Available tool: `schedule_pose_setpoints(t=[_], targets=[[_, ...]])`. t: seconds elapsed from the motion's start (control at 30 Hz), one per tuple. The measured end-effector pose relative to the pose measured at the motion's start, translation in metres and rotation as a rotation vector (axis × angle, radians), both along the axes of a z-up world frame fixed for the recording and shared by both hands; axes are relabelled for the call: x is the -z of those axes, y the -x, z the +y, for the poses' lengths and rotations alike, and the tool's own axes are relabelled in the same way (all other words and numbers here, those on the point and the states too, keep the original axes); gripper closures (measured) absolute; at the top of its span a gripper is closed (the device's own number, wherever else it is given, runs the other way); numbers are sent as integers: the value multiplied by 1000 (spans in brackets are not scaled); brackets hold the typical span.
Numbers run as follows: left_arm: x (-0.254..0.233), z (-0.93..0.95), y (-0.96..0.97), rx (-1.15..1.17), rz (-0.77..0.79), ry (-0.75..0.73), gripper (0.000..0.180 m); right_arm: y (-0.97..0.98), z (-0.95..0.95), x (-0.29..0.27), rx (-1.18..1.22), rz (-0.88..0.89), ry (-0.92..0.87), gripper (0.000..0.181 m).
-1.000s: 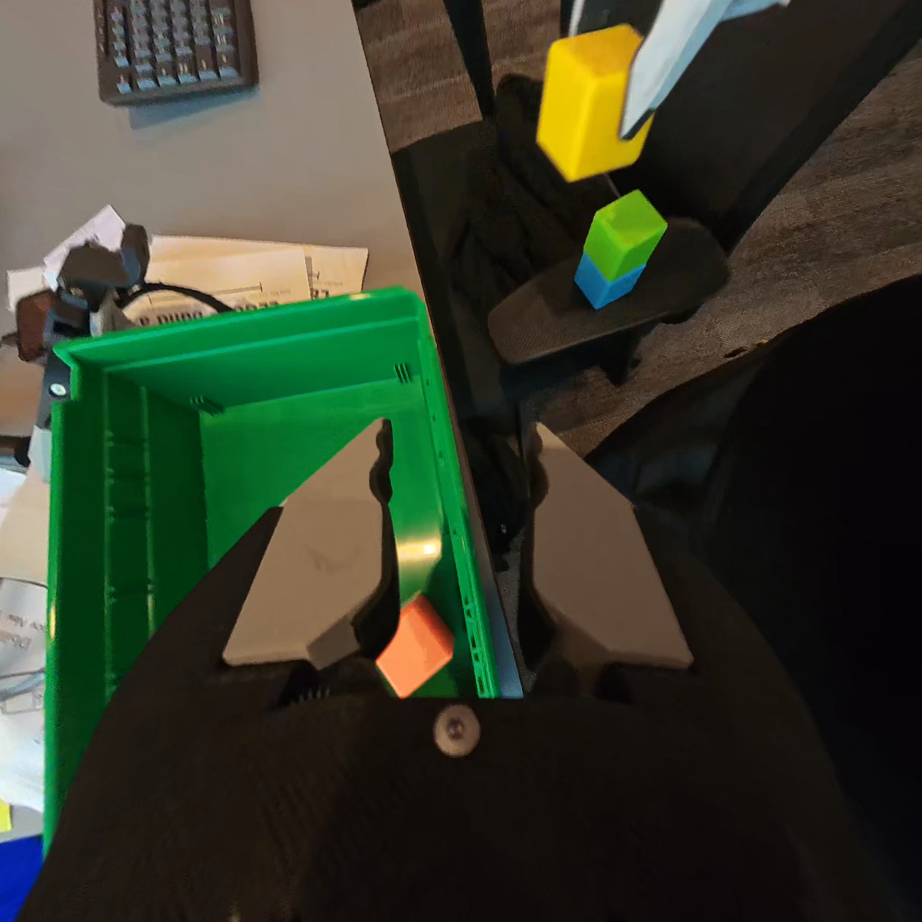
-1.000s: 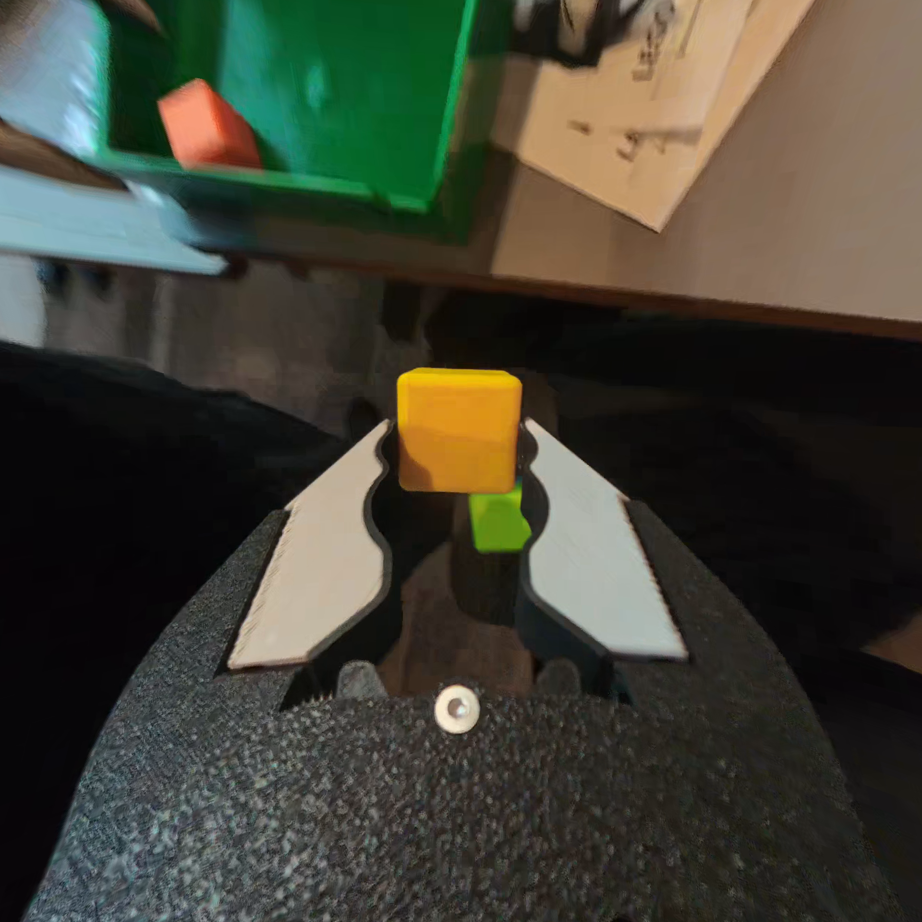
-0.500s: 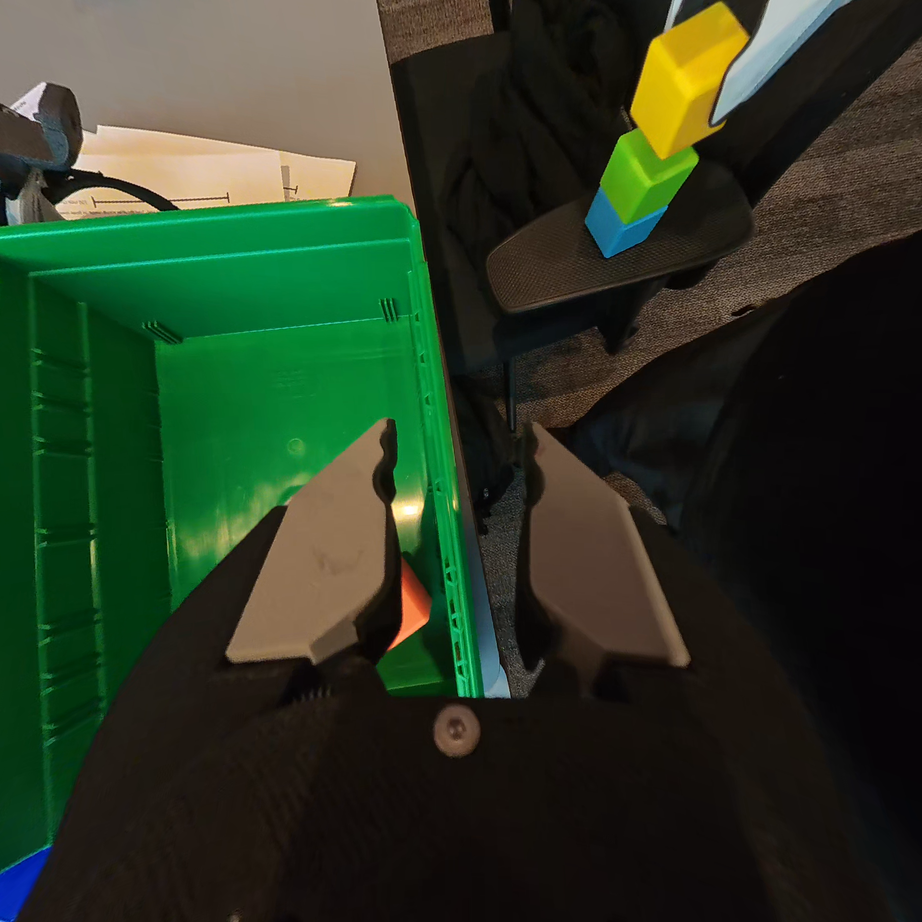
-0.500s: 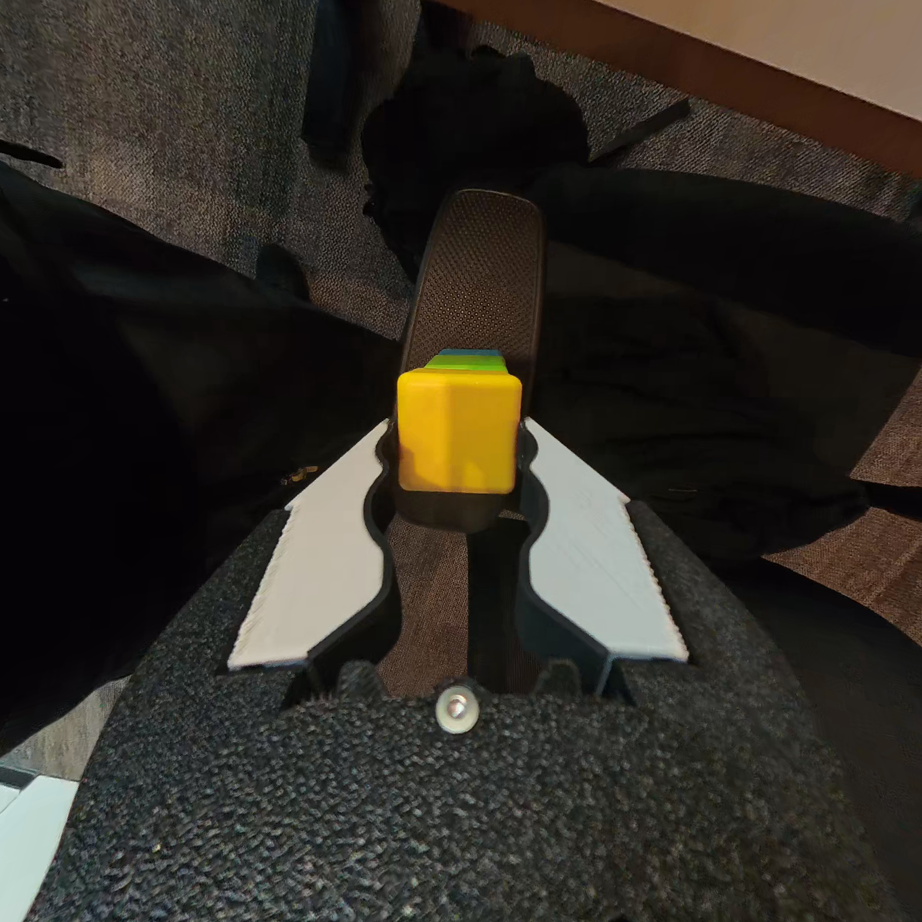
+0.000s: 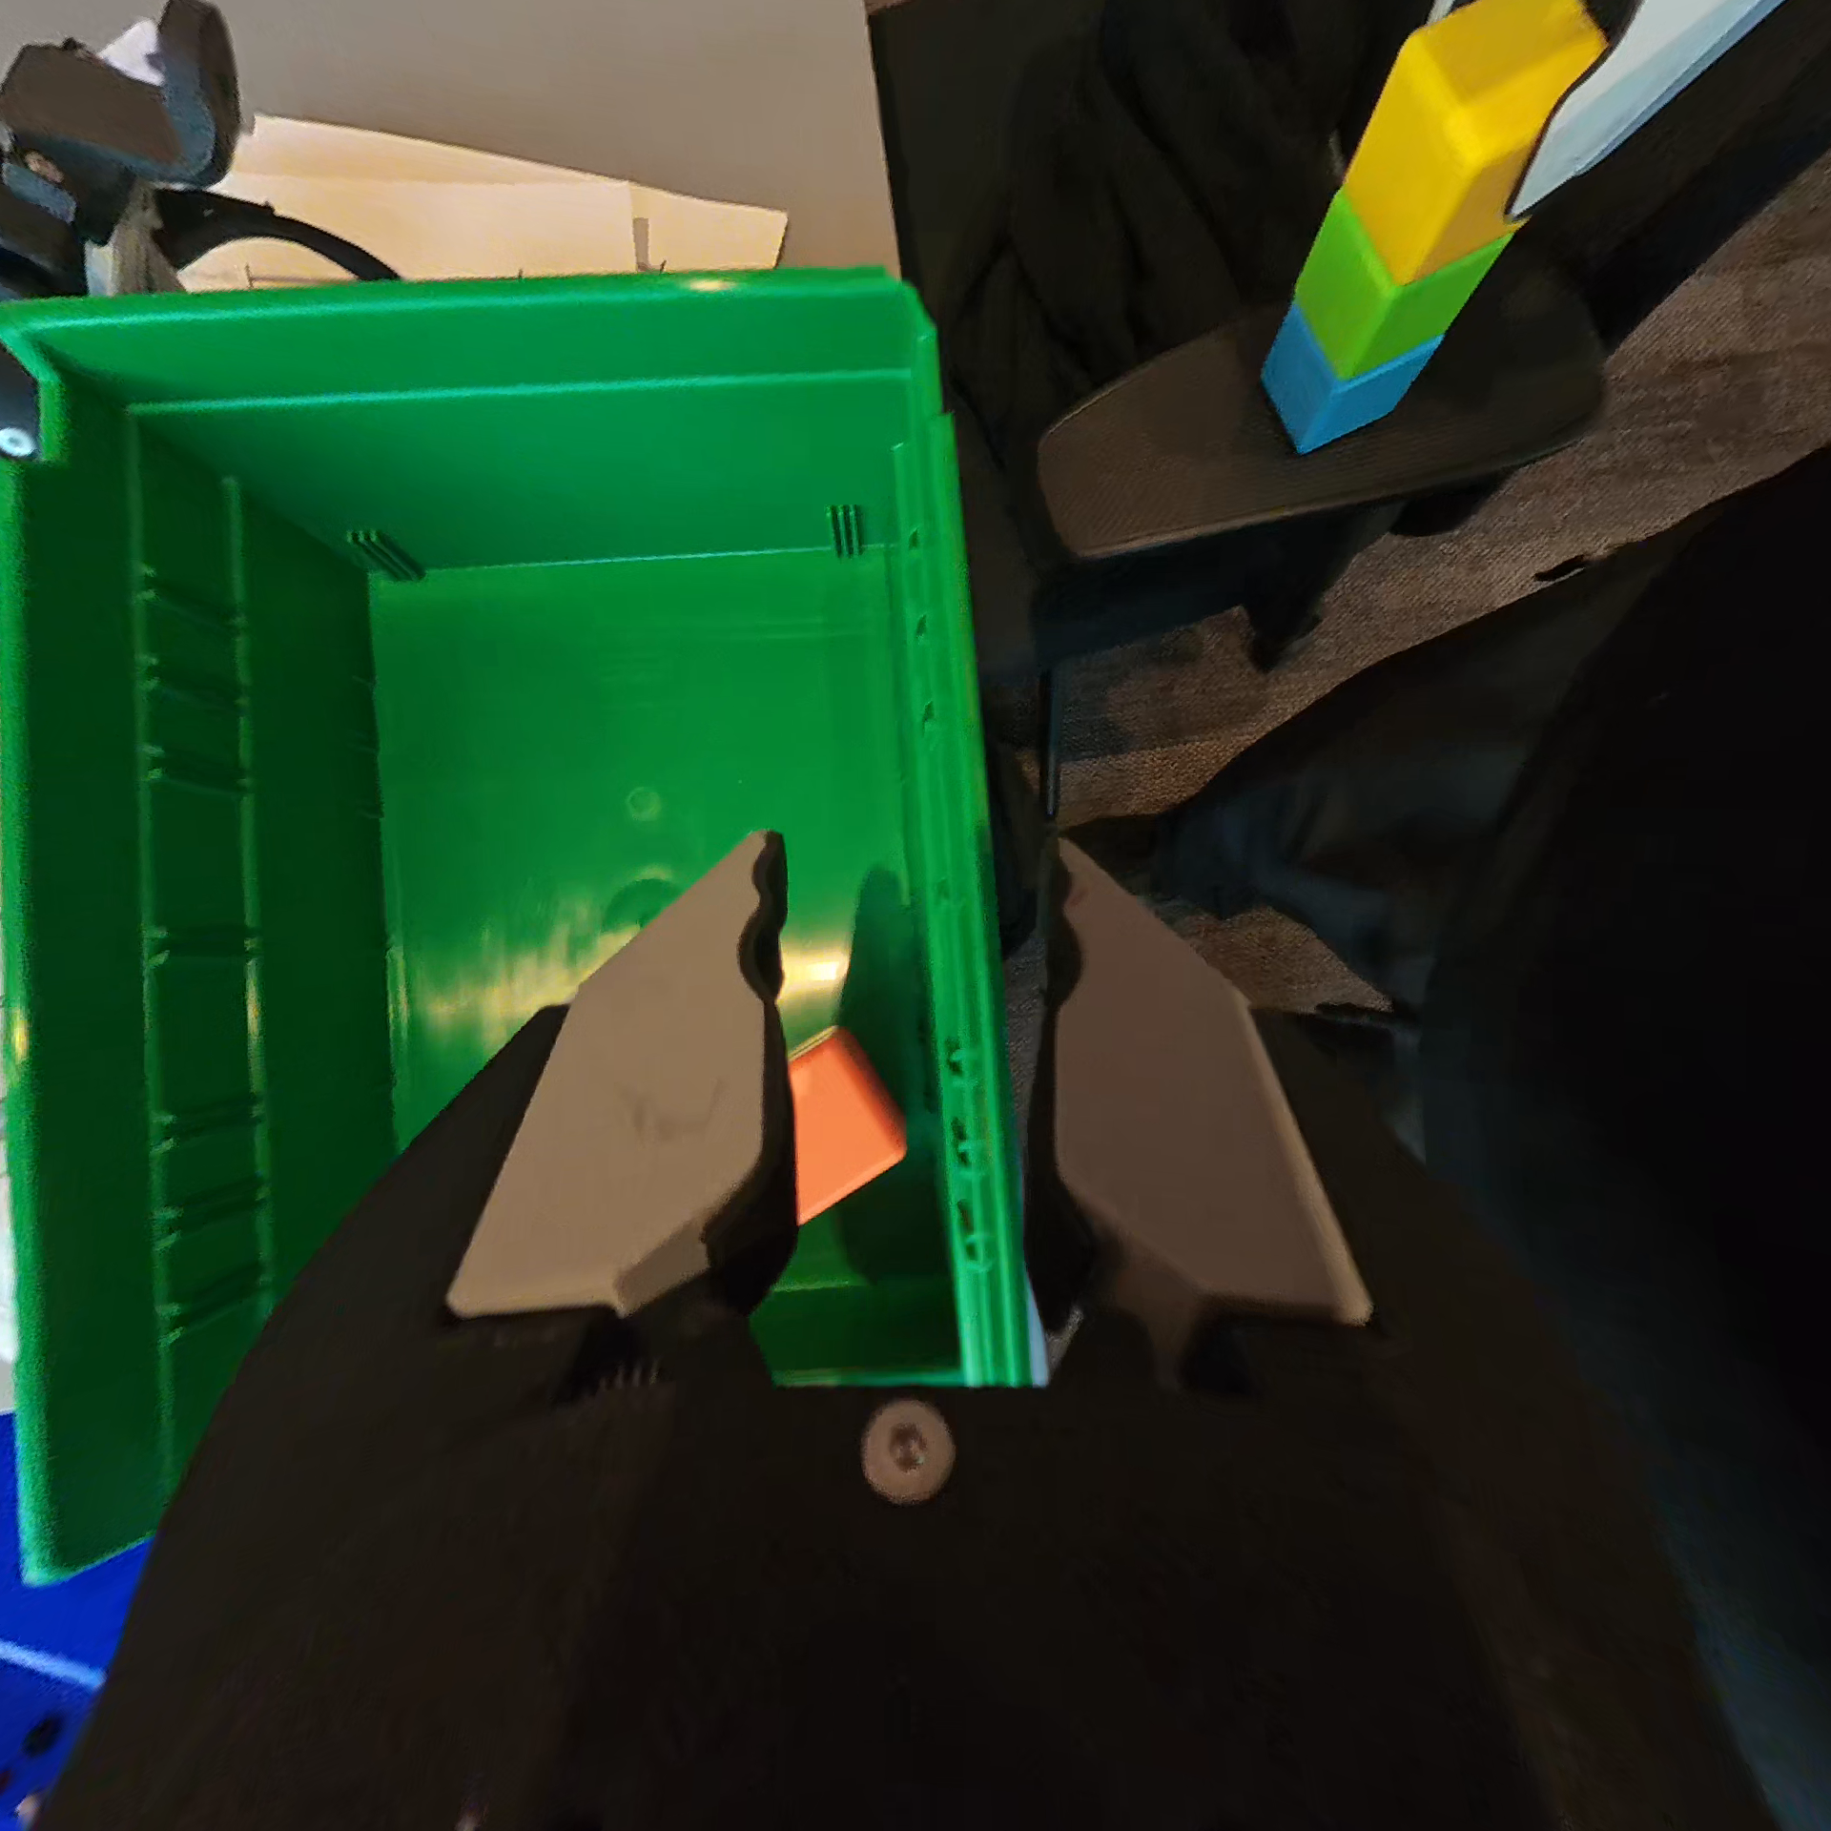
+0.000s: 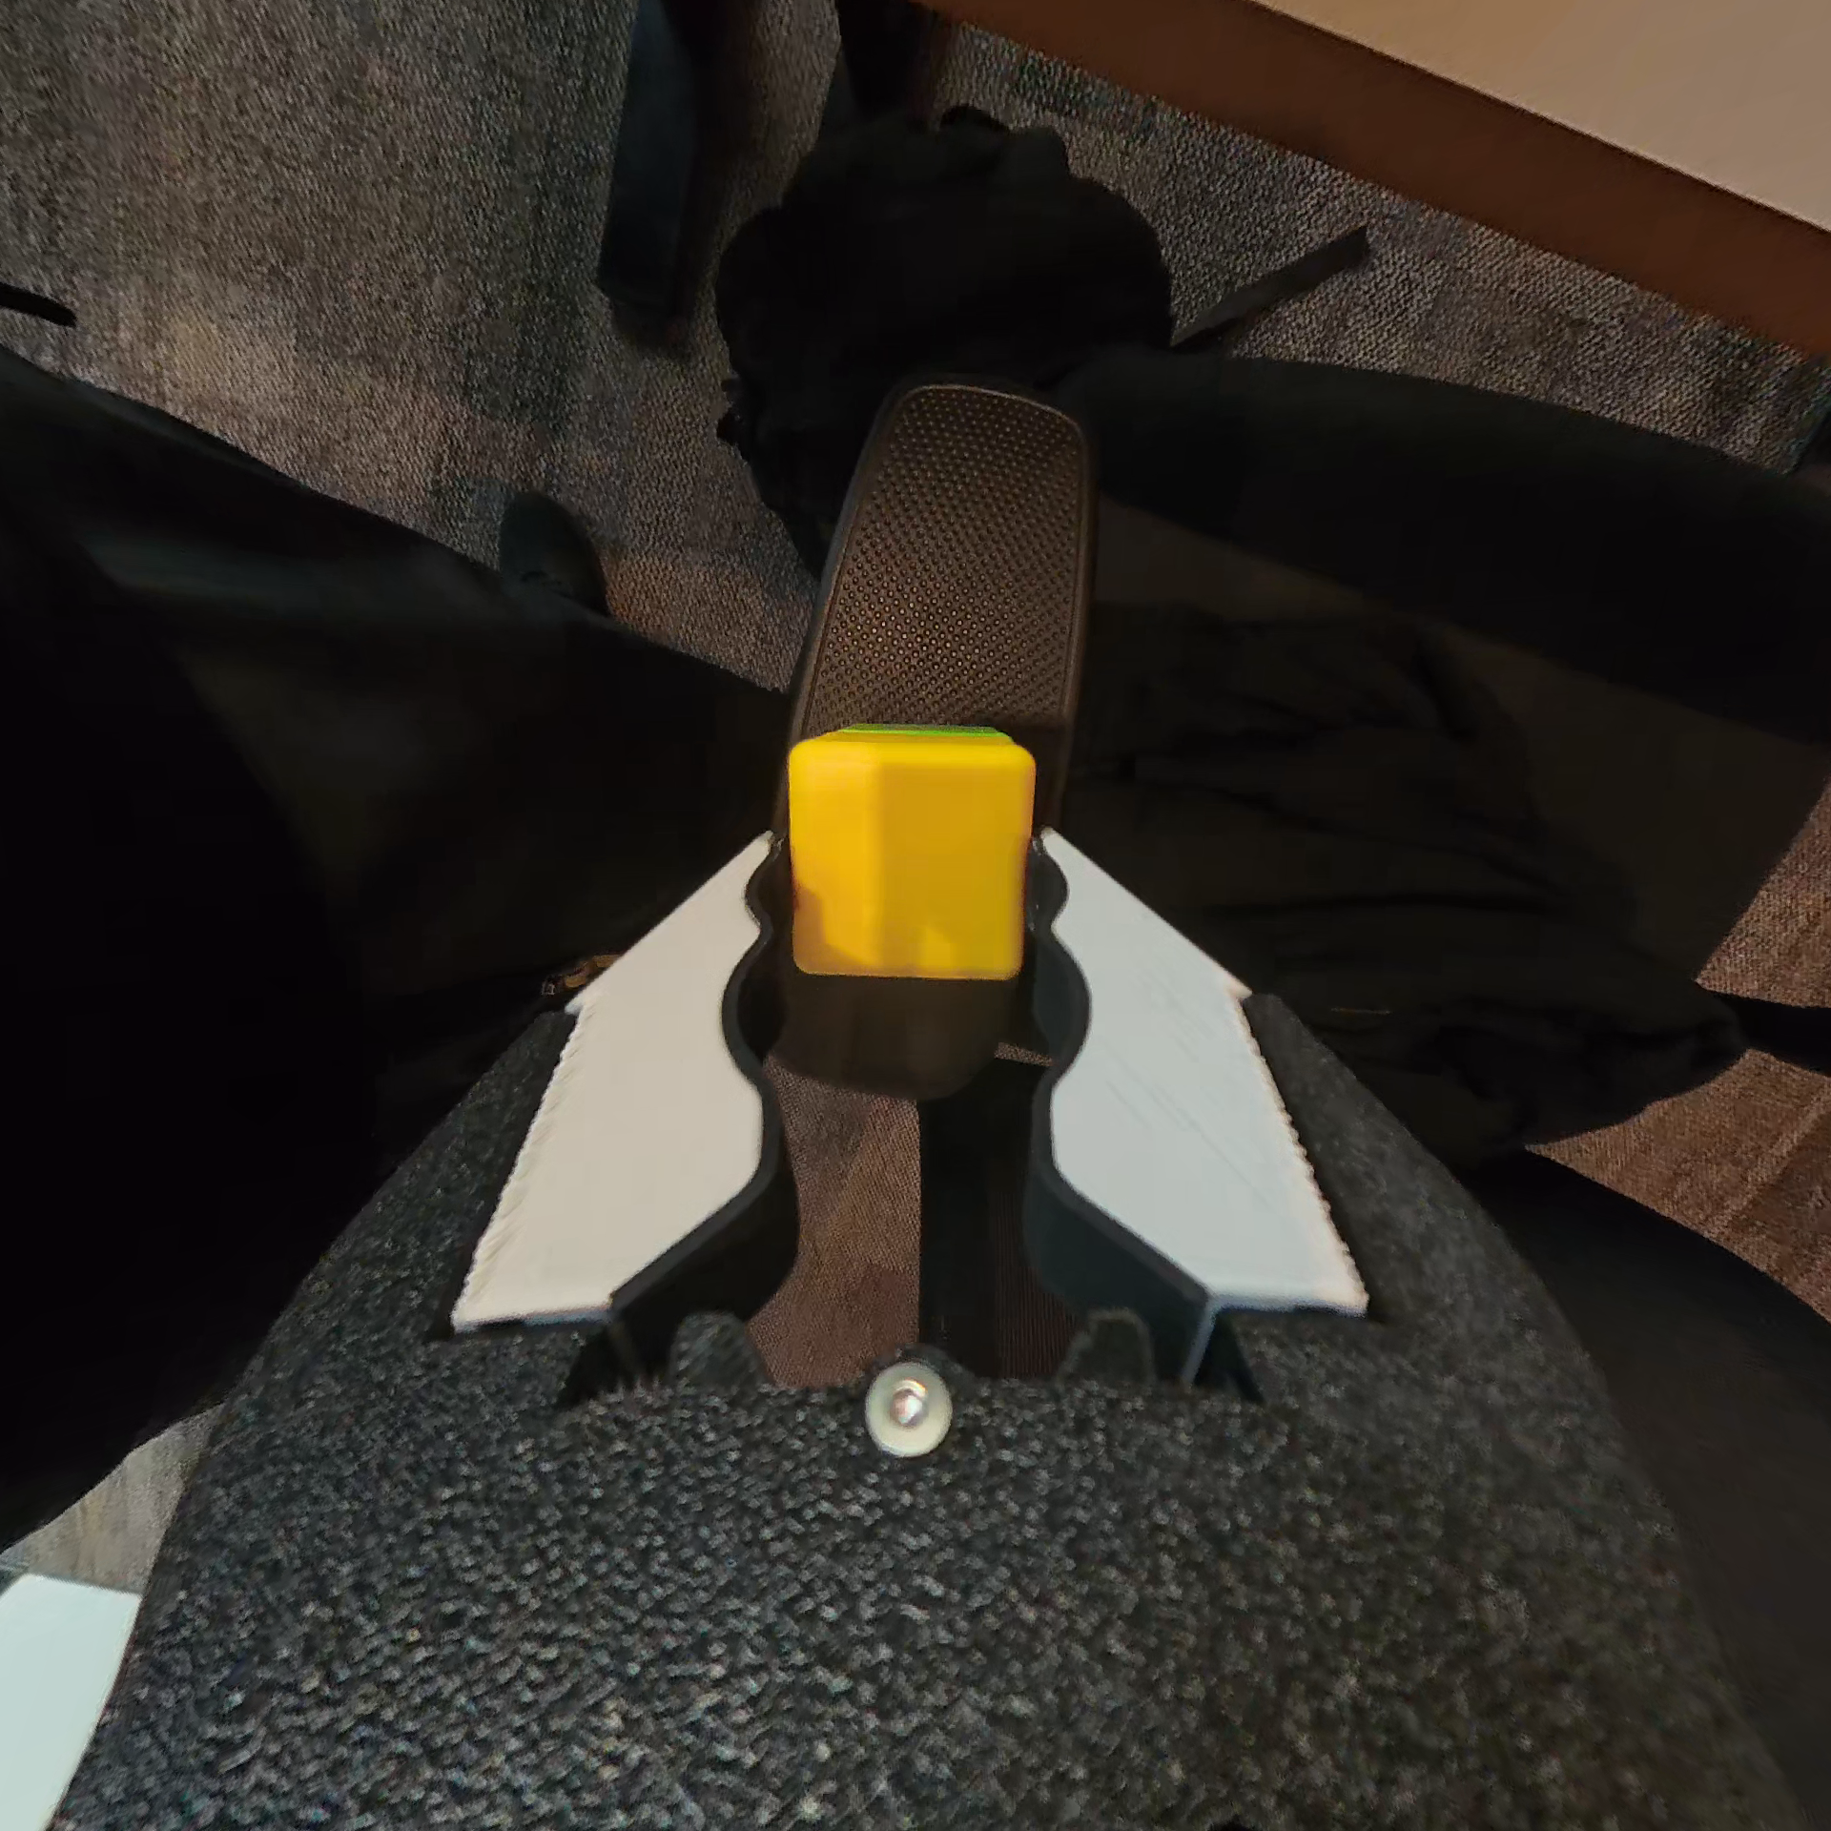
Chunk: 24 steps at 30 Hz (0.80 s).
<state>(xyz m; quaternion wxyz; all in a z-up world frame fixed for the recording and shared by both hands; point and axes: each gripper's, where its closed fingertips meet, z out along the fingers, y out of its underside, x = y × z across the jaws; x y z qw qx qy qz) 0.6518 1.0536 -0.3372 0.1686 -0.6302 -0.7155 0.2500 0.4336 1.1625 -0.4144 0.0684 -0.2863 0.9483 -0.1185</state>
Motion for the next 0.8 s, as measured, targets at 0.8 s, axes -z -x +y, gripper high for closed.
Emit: schedule_pose_setpoints(t=[0.8], targets=[[109, -20, -95, -182, -587, -308, 127, 6, 8, -4, 10, 27, 73, 134]])
